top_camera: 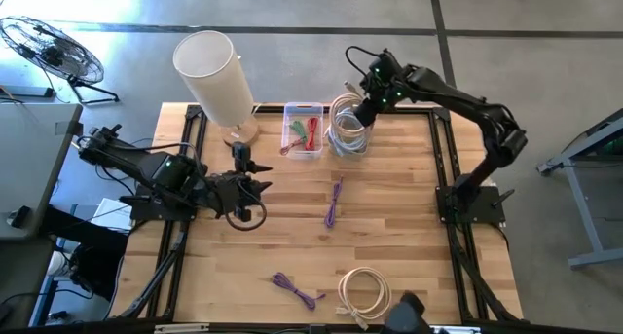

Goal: Pick & Place USB Port
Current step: Put the left light brown usb cable into the white bin

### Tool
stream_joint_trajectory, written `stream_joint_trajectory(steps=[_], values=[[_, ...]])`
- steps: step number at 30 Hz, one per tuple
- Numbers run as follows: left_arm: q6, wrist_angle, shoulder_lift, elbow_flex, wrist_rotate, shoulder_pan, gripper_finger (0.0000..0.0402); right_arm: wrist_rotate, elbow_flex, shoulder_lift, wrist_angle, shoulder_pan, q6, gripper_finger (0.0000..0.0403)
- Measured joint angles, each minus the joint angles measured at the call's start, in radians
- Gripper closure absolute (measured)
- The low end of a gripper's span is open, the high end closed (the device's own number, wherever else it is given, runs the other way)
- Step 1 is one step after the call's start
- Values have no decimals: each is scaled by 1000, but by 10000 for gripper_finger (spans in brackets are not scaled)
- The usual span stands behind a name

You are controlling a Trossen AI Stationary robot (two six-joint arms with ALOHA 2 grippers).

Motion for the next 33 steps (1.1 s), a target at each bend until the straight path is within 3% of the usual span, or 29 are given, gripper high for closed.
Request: stream_joint_trajectory(steps=[16, 33], values=[[-2, -56, 0, 0, 1, 0, 229, -18, 0, 170, 28, -49, -6, 372], [-3, -62, 0, 0, 2, 0, 229, -13, 0, 258, 31, -74, -7, 374]])
